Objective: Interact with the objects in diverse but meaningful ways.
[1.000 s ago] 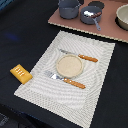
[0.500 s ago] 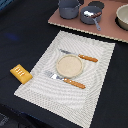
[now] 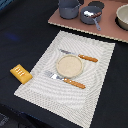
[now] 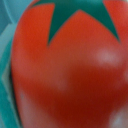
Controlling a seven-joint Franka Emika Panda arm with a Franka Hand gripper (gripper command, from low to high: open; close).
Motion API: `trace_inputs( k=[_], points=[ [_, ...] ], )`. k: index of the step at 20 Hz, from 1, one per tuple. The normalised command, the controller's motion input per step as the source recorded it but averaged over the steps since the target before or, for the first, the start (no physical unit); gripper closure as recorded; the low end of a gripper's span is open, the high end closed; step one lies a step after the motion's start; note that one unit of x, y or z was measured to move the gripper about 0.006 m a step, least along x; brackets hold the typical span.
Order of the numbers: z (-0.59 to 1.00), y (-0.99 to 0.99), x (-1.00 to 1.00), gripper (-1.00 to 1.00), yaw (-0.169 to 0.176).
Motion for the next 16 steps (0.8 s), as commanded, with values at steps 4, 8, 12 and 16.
trace_inputs(
  k=[4, 8, 12, 16],
  points=[
    [-0.30, 0.42, -0.05, 1.00, 0.016],
    [-0.14, 0.50, -0.05, 1.00, 0.029],
    [-0.02, 0.47, 0.03, -1.00, 0.002],
    [0.31, 0.53, 0.19, -1.00, -0.010]
  ],
)
